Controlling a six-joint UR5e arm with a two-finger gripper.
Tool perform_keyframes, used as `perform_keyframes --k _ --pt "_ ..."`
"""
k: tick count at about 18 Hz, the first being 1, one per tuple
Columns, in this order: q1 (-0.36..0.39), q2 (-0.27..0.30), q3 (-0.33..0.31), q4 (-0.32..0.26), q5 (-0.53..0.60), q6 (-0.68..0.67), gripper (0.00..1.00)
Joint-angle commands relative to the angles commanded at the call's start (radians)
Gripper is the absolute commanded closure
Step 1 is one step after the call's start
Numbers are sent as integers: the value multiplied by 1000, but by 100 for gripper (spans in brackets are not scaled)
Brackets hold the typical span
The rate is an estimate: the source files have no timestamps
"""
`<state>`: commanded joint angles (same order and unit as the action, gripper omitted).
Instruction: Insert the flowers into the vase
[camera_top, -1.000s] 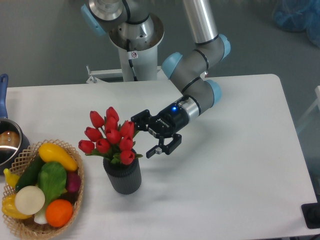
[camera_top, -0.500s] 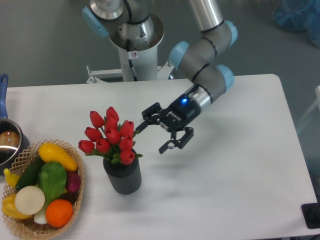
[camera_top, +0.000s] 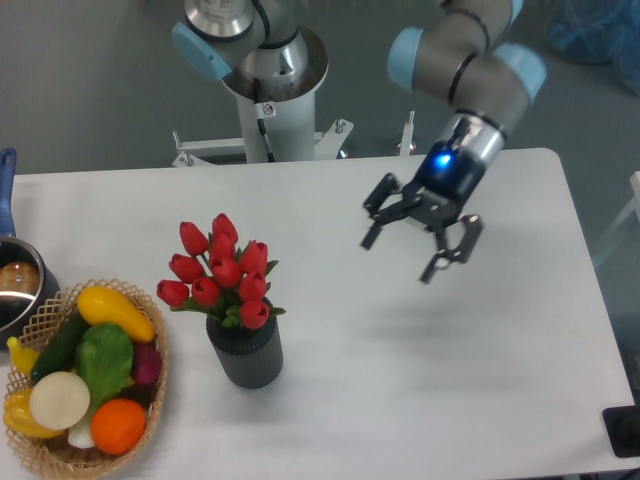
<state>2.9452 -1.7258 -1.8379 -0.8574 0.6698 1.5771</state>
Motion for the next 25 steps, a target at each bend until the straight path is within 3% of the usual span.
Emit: perform_keyframes --k 10,13,17,22,25 --pt "3 66 137 -29 557 -35 0" --pt "-2 78 186 -173 721 -23 0" --pt "5 107 269 -397 747 26 0" --pt "8 182 278 -535 812 81 0" --pt "9 196 276 -595 875 153 0"
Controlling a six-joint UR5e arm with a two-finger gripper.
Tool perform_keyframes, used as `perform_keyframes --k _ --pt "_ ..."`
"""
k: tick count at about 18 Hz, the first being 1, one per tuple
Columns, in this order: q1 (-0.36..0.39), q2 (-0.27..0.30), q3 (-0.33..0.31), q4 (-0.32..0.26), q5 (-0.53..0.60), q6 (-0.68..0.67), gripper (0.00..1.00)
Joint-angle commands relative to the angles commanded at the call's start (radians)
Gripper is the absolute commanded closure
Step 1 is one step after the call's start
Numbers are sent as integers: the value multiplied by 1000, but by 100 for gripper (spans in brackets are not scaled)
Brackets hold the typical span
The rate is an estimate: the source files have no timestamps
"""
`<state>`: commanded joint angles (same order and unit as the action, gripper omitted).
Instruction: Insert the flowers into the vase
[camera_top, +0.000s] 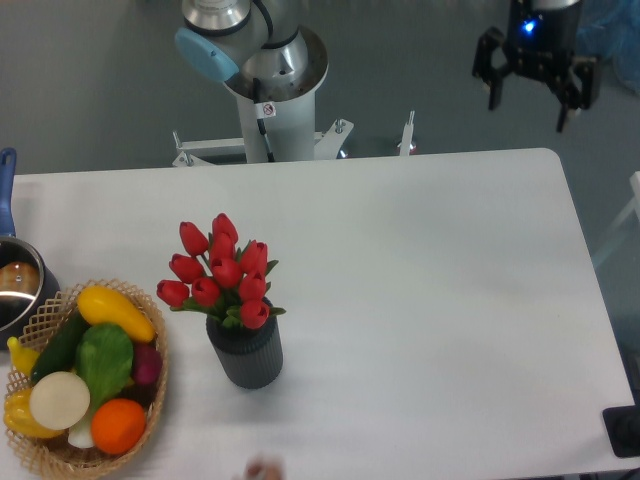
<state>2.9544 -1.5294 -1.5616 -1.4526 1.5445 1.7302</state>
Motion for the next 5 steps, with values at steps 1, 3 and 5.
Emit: perform_keyframes --k 1,3,5 --pt "0 2 -6 1 6 2 0" --pt "9 3 -8 -2 6 2 0" --pt "15 5 -8 0 5 8 0"
